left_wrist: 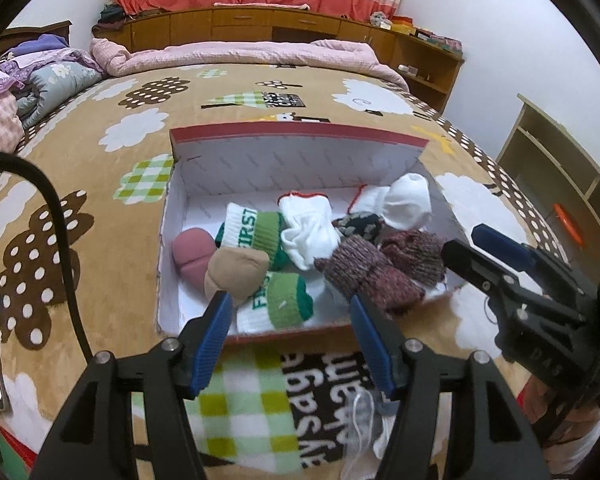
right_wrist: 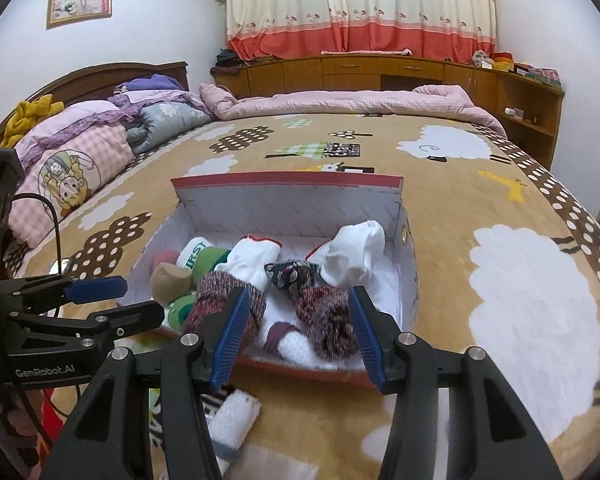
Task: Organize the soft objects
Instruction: 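Withdraw both open grippers from the box toward the rolled towel, then grasp the rolled white towel with left gripper while right grasps the white mesh bag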
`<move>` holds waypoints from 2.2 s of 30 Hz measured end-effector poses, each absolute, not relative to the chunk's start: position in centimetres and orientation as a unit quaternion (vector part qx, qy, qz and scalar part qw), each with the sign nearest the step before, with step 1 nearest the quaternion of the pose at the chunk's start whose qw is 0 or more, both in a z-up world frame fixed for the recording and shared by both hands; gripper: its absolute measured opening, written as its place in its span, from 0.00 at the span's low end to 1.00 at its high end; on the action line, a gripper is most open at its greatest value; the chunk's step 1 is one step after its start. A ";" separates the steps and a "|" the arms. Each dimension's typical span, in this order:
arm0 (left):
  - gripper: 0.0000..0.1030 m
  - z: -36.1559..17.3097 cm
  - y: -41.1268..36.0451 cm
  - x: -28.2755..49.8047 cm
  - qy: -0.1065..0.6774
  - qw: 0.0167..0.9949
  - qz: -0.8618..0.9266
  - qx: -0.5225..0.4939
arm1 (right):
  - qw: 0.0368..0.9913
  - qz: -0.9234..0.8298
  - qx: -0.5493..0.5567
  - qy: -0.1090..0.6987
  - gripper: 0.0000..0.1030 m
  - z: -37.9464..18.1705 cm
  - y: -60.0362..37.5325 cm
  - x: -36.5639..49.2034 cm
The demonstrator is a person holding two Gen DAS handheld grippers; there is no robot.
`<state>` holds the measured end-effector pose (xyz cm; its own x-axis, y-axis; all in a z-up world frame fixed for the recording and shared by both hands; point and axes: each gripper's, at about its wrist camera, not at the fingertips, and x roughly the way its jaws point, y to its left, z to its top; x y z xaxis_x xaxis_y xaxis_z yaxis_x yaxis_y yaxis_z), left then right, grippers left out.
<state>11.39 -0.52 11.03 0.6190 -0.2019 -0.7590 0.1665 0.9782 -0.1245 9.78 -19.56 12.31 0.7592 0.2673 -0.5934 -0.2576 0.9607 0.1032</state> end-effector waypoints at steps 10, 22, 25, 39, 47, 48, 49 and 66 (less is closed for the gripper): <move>0.63 10.8 -1.9 7.7 0.435 0.891 -0.130 -0.016 | 0.937 0.132 0.005 0.325 0.51 12.2 -20.2 6.2; 0.63 8.3 -5.1 4.9 0.472 0.863 -0.178 -0.020 | 0.934 0.123 0.019 0.335 0.51 11.3 -22.2 2.8; 0.63 7.6 -5.8 4.5 0.476 0.860 -0.185 -0.020 | 0.933 0.118 0.030 0.339 0.51 11.0 -22.9 2.2; 0.22 4.1 -7.0 5.1 0.509 0.839 -0.190 -0.023 | 0.922 0.112 0.051 0.366 0.51 8.7 -23.9 1.4; 0.18 6.2 -4.6 4.2 0.481 0.855 -0.188 -0.047 | 0.914 0.117 0.061 0.384 0.51 7.5 -23.6 1.1; 0.18 6.5 -4.1 4.1 0.477 0.858 -0.184 -0.050 | 0.913 0.119 0.061 0.386 0.51 7.4 -23.5 1.1; 0.18 6.7 -3.5 4.0 0.475 0.860 -0.180 -0.052 | 0.911 0.123 0.060 0.390 0.51 7.2 -23.2 1.1; 0.18 4.8 3.6 3.4 0.481 0.864 -0.116 -0.096 | 0.880 0.153 0.032 0.448 0.73 3.8 -16.4 1.7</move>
<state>3.36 3.63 4.82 0.5106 -0.2934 -0.8082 0.1080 0.9544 -0.2782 1.73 -16.45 3.82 0.5512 0.2984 -0.7792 -0.2402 0.9511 0.1943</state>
